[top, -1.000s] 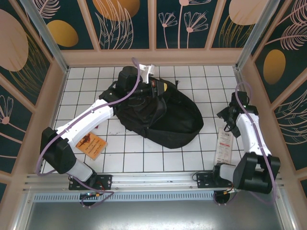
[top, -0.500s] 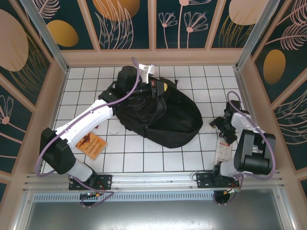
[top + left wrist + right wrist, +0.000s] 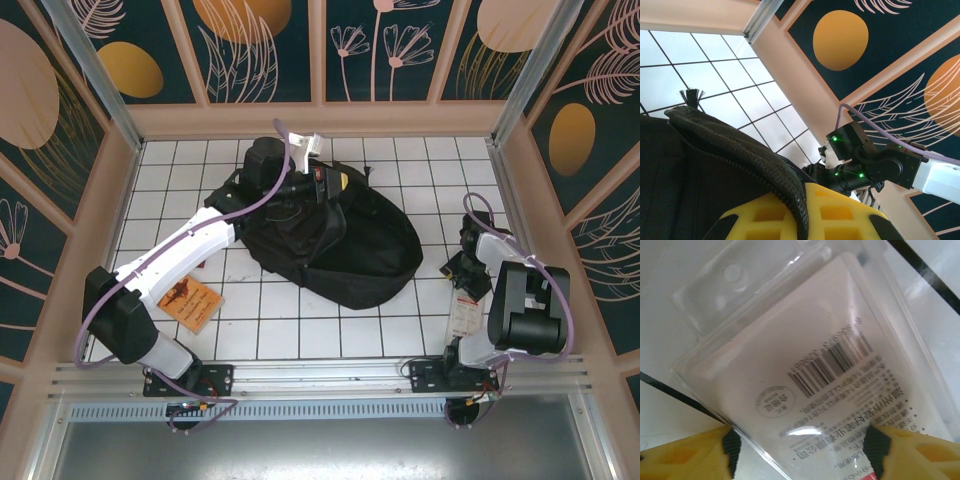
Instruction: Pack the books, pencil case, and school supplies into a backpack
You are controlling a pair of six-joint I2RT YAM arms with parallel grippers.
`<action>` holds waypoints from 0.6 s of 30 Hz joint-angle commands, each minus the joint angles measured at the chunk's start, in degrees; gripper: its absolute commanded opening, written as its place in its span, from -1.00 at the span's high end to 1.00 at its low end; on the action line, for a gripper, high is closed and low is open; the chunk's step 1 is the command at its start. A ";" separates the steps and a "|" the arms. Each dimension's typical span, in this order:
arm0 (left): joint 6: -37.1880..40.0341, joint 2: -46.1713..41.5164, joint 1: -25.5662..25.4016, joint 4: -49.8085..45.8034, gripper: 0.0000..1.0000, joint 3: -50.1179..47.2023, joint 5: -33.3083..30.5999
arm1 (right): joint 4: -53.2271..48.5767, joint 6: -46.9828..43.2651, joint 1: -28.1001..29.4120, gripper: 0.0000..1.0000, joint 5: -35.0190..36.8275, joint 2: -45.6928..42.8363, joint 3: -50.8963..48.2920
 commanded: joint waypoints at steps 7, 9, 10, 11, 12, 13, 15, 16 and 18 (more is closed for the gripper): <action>1.86 -2.40 0.84 3.73 1.00 1.60 0.83 | 10.66 4.73 1.80 -0.07 -16.35 3.61 -3.90; 1.89 -2.49 0.83 3.75 1.00 1.60 0.82 | 11.08 5.27 1.89 -0.02 -17.62 3.82 -3.28; 1.98 -2.49 0.84 3.75 1.00 1.59 0.75 | 11.19 5.57 1.88 0.00 -18.13 4.08 -2.86; 2.06 -2.49 0.89 3.68 1.00 1.59 0.61 | 11.15 6.01 2.05 0.00 -18.53 4.38 -2.27; 2.06 -2.45 0.90 3.66 1.00 1.59 0.54 | 11.34 6.44 2.13 0.00 -19.28 4.62 -1.79; 2.06 -2.40 0.91 3.71 1.00 1.50 0.63 | 11.65 6.76 2.19 0.01 -20.02 4.81 -1.37; 2.00 -2.24 0.90 3.66 1.00 1.50 0.63 | 11.72 7.28 2.49 0.01 -21.30 5.13 -0.26; 2.06 -2.20 0.88 3.66 1.00 1.46 0.61 | 11.71 7.32 2.75 0.01 -21.93 5.17 0.38; 2.06 -2.16 0.89 3.66 1.00 1.45 0.59 | 11.56 6.77 3.22 -0.01 -22.63 4.80 1.63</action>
